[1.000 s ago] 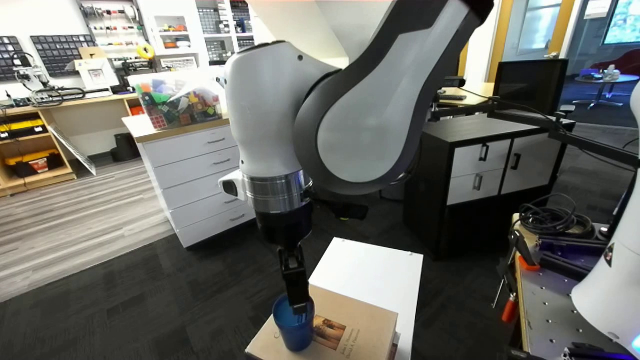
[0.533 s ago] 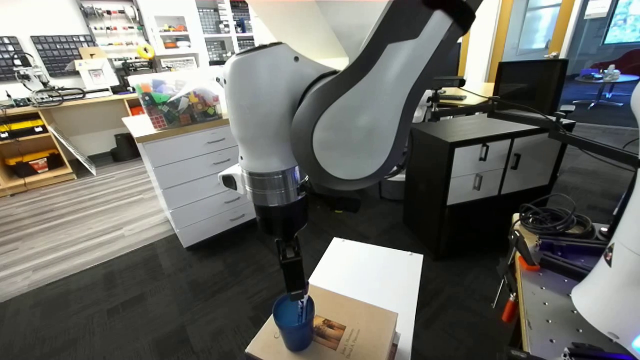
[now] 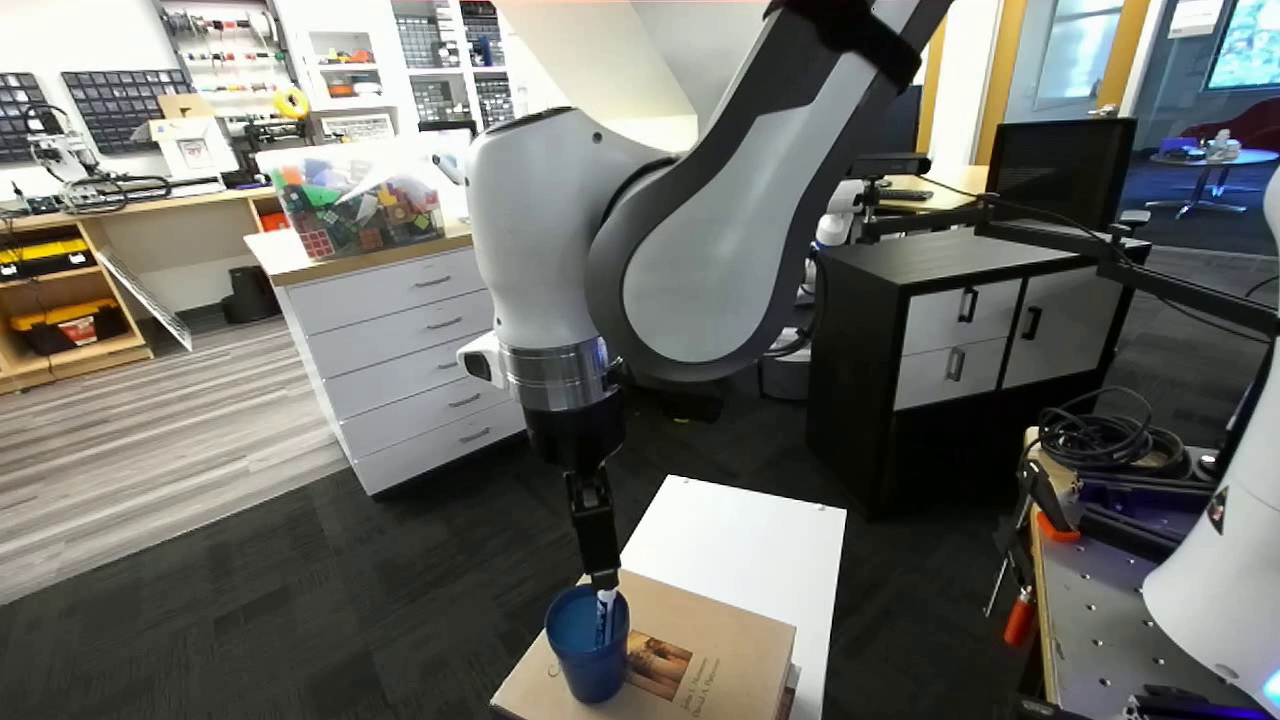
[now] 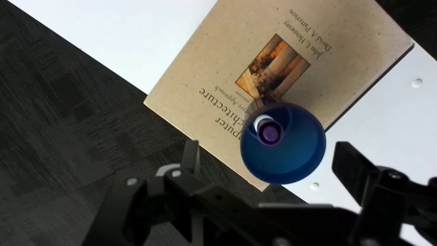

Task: Take the marker out of the cup and put it on the book

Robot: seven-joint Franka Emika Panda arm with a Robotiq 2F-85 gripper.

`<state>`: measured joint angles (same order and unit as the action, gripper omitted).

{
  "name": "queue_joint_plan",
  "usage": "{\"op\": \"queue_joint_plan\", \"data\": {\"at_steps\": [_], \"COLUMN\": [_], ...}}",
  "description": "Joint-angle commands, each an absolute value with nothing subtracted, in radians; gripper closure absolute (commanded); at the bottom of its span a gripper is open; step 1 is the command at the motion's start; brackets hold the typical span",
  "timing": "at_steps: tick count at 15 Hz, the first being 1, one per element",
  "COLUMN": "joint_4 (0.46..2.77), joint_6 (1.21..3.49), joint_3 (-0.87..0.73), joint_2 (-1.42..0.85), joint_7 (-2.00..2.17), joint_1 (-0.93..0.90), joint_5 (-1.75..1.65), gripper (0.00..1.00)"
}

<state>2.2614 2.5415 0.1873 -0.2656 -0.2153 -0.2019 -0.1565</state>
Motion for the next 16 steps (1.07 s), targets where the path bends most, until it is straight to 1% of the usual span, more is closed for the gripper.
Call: {"op": "queue_joint_plan", "data": {"at_steps": [1,16], "joint_4": [2.264,2.262], "joint_6": [2.532,2.528], "joint_3": [0.189,0.22], "joint_2": [-0.284,-0.332], "joint_7": [-0.223,-0.236], "joint_1": [-0.187,-0.171], "joint_5": [-0.15,-0.085], "gripper": [0.0,0.0]}}
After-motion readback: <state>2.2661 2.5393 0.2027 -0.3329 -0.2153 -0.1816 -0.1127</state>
